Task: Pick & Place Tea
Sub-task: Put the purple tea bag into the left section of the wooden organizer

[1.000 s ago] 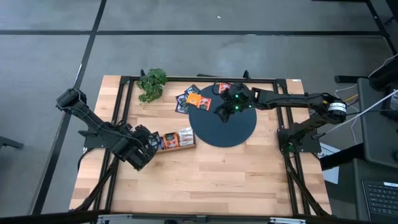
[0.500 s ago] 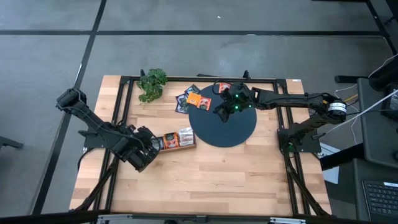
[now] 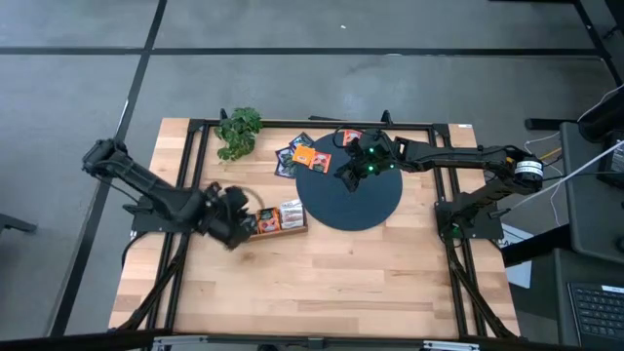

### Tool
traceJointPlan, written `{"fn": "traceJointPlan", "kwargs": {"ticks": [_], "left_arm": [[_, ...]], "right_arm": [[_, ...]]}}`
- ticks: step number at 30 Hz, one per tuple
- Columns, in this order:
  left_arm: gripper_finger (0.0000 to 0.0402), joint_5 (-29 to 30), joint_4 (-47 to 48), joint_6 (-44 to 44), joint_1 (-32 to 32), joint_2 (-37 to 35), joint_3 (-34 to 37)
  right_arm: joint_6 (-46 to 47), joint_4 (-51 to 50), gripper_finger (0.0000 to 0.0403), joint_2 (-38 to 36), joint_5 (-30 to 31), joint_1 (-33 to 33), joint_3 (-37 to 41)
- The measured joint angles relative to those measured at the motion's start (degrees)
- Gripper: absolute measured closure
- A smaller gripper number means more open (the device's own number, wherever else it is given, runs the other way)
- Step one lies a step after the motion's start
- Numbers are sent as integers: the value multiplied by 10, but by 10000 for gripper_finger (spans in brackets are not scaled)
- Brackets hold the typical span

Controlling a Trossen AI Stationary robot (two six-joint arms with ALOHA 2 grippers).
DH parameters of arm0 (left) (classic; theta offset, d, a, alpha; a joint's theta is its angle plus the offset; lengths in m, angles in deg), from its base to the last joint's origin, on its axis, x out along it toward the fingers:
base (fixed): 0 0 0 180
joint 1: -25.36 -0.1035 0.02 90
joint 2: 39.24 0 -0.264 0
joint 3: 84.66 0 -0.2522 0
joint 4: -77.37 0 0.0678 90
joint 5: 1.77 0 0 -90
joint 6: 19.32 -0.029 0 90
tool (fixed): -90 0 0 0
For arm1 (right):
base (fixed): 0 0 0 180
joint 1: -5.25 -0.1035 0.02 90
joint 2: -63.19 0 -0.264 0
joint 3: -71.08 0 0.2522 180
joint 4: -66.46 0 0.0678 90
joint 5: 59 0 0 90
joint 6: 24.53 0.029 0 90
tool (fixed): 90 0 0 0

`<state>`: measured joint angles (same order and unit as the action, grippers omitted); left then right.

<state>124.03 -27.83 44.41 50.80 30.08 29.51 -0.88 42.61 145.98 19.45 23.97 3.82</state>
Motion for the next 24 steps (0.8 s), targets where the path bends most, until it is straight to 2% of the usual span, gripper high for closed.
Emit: {"fn": "traceJointPlan", "kwargs": {"ticks": [6, 12, 16, 20, 24], "left_arm": [[324, -72, -172, -211, -155, -2, -10], [325, -233, -371, -352, -321, 20, -10], [325, -325, -461, -411, -398, 54, -11], [325, -401, -496, -443, -443, 105, -19], [325, -441, -472, -486, -465, 175, -60]], "right_arm": [[-1, 0, 281, 0, 1, -2, 0], [17, 0, 281, 0, 14, -15, 0], [36, -2, 281, 0, 21, -23, 0], [67, -15, 281, 0, 38, -36, 0], [79, -14, 281, 0, 63, -61, 0]]}}
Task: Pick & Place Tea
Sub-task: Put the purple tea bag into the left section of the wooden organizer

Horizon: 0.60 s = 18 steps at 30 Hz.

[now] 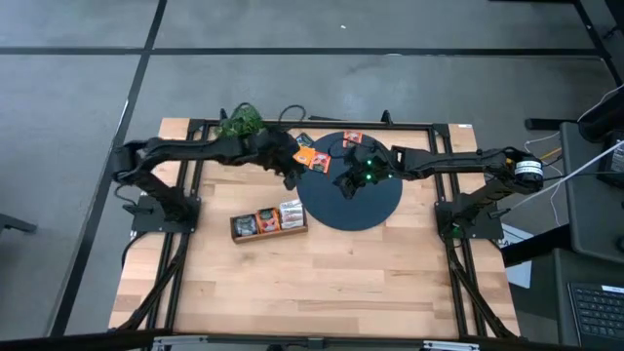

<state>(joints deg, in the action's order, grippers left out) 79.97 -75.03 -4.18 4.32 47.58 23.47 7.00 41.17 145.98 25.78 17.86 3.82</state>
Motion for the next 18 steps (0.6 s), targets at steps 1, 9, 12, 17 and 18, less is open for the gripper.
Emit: {"fn": "traceJointPlan", "kwargs": {"ticks": [1, 9, 12, 17, 18], "left_arm": [[325, -3, 11, -9, -4, 17, -13], [325, 9, 93, -73, -52, 99, -74], [325, 42, 123, -76, -66, 108, -75], [325, 71, 164, -86, -79, 117, -75], [325, 72, 172, -88, -79, 119, -74]], "right_arm": [[7, 2, 281, 0, 11, -7, 0], [43, -7, 281, 0, 91, -46, 0], [44, -8, 281, 0, 111, -51, 0], [57, -7, 281, 0, 122, -53, 0], [57, -7, 281, 0, 125, -53, 0]]}}
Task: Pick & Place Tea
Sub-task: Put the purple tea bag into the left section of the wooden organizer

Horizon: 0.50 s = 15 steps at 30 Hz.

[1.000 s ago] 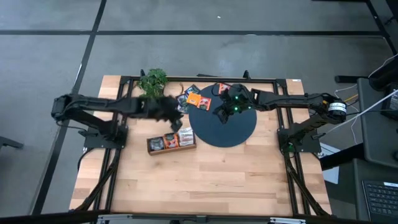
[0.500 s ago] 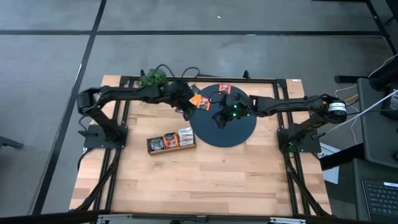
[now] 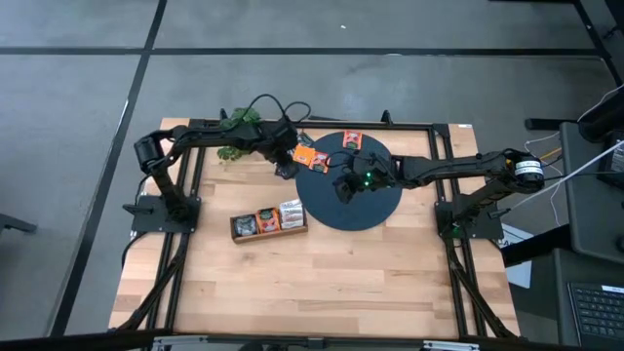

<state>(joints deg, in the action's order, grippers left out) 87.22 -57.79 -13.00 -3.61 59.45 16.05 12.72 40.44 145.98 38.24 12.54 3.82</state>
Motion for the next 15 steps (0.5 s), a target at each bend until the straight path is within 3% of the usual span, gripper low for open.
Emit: {"fn": "traceJointPlan", "kwargs": {"ticks": [15], "left_arm": [[310, 2, 68, 81, -11, 71, 0]], "right_arm": [[0, 7, 281, 0, 2, 0, 0]]}}
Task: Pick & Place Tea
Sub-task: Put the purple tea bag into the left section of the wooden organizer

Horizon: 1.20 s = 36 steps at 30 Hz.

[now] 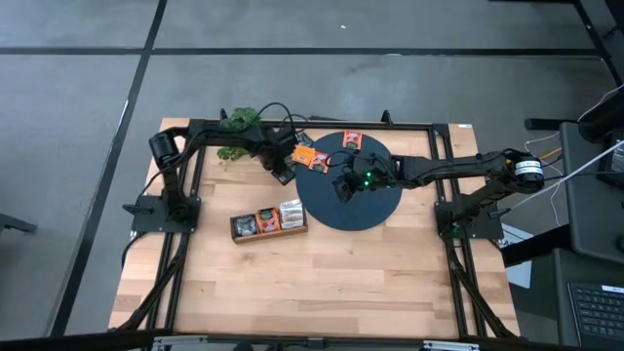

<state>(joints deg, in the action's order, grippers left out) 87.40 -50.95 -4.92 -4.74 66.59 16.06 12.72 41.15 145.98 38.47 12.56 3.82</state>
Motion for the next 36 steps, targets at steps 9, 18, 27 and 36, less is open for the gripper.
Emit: {"fn": "traceJointPlan", "kwargs": {"ticks": [9, 18, 27, 36], "left_arm": [[239, -19, 7, 57, -30, 1, 0], [180, -83, -21, 94, -51, 5, 0], [178, -70, -33, 112, -36, 25, 2], [229, -43, -23, 109, -25, 38, 2]], "right_arm": [[-17, 2, 281, 0, 0, 0, 0], [-35, 13, 281, 0, -11, 0, 0], [-47, 18, 281, 0, -11, 1, 0], [-49, 21, 281, 0, -16, 1, 0]]}}
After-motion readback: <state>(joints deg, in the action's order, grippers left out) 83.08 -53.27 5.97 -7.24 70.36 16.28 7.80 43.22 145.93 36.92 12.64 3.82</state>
